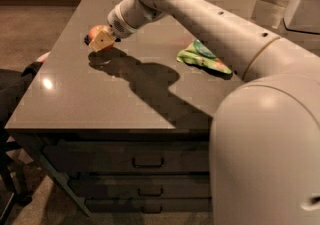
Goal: Move apple near rxbar blueberry
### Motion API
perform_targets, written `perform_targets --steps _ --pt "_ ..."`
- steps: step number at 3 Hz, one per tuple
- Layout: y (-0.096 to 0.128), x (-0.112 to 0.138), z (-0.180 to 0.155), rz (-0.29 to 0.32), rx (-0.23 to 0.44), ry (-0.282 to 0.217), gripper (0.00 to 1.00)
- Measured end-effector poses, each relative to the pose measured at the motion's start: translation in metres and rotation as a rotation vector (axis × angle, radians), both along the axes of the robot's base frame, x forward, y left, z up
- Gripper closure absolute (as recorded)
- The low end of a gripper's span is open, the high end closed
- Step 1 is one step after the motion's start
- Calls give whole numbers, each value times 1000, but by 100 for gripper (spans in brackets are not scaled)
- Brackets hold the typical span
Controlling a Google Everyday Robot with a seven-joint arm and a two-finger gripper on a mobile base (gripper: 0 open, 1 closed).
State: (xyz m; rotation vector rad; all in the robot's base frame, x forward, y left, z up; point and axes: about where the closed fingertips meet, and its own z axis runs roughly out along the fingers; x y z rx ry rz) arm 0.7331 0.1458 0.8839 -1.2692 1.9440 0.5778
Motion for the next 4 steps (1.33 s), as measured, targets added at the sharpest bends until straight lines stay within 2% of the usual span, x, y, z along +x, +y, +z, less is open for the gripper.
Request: perform_targets --steps 2,3,4 --pt "1 31 -12 -54 -13 19 37" --pt "-5 35 -14 -69 -18 27 14" --pt "-11 36 -14 -74 -10 36 0"
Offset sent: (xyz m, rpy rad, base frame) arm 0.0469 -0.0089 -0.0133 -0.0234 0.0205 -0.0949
